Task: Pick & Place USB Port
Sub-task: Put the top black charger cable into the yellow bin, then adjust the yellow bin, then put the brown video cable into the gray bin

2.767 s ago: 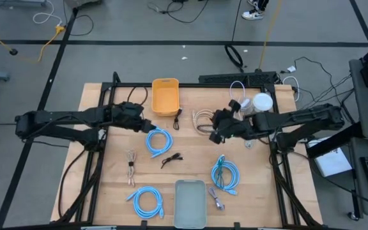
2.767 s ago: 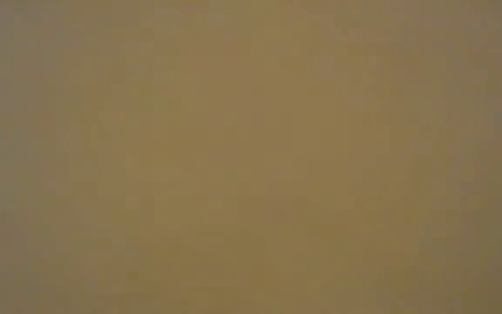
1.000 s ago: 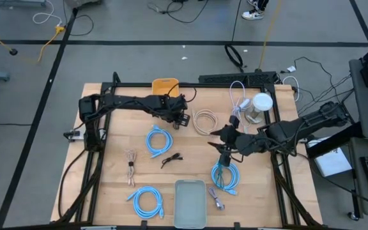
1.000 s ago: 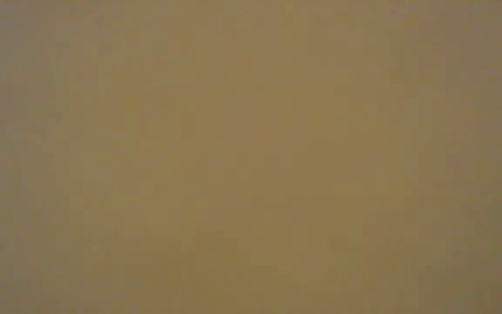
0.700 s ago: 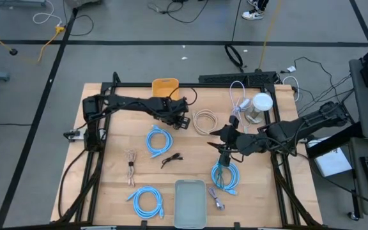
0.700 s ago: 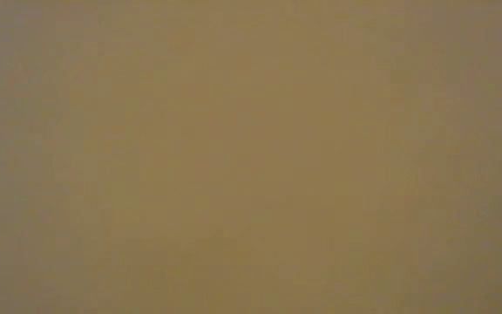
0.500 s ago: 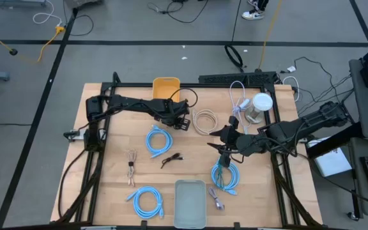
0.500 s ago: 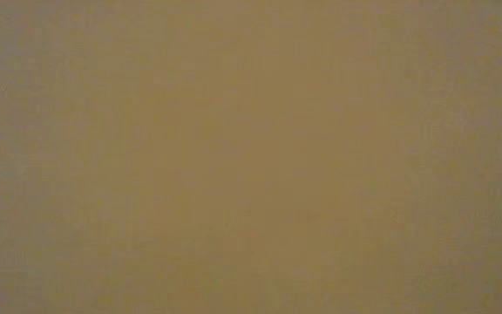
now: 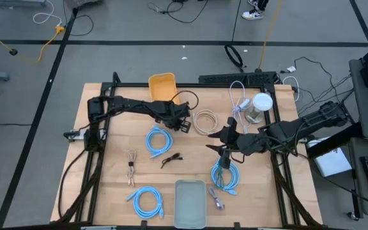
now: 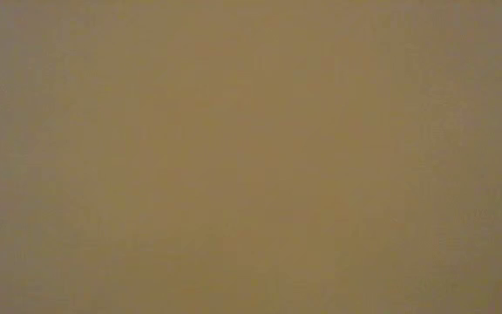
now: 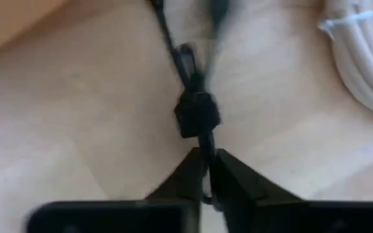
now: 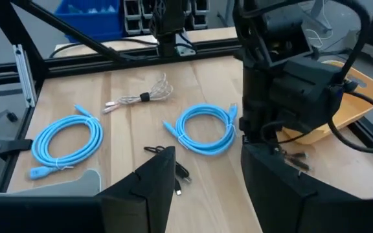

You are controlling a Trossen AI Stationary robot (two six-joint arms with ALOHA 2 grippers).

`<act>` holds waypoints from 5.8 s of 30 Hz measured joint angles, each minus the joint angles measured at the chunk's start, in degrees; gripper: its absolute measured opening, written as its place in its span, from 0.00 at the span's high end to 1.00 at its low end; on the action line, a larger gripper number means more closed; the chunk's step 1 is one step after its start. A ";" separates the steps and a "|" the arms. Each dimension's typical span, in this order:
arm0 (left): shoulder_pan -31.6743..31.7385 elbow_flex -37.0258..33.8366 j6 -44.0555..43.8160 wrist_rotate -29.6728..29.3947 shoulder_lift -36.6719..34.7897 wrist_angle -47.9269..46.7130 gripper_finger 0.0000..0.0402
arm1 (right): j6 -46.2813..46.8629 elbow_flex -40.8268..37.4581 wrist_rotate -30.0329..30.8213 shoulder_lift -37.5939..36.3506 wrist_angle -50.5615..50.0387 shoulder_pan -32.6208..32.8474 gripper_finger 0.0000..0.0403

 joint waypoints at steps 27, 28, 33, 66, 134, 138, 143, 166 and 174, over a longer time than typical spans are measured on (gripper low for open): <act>10.20 0.17 7.08 -16.47 -30.05 -11.72 0.98 | -3.53 0.00 0.02 0.00 3.73 0.00 0.58; 12.25 0.17 9.67 -14.97 -29.31 -12.13 0.98 | -3.97 0.00 0.05 0.00 4.10 0.00 0.58; 19.42 -0.02 11.67 -5.16 -23.06 -12.88 0.98 | -4.38 0.00 0.04 0.00 4.38 0.00 0.58; 16.66 0.07 -2.63 -7.15 -15.25 -11.40 0.91 | -4.20 0.00 0.04 -0.01 4.74 0.04 0.58; -6.06 0.11 24.57 10.60 -36.53 -15.45 1.00 | -4.69 0.00 0.23 0.00 3.08 -0.57 0.58; -14.87 -0.06 21.28 8.37 -37.08 -22.30 1.00 | -4.54 0.00 0.25 0.00 -0.59 -1.83 0.58; -26.48 -7.72 11.43 2.16 -37.08 -30.71 1.00 | -3.15 0.00 0.26 0.00 -5.71 -4.73 0.58; -37.80 -26.81 -19.15 -31.03 -41.41 2.87 0.97 | -11.94 -29.61 -20.44 1.25 14.72 -22.03 0.58; -35.43 -26.84 -17.03 -30.60 -41.30 6.00 0.97 | -26.58 -29.58 -16.22 2.60 18.29 -22.73 0.58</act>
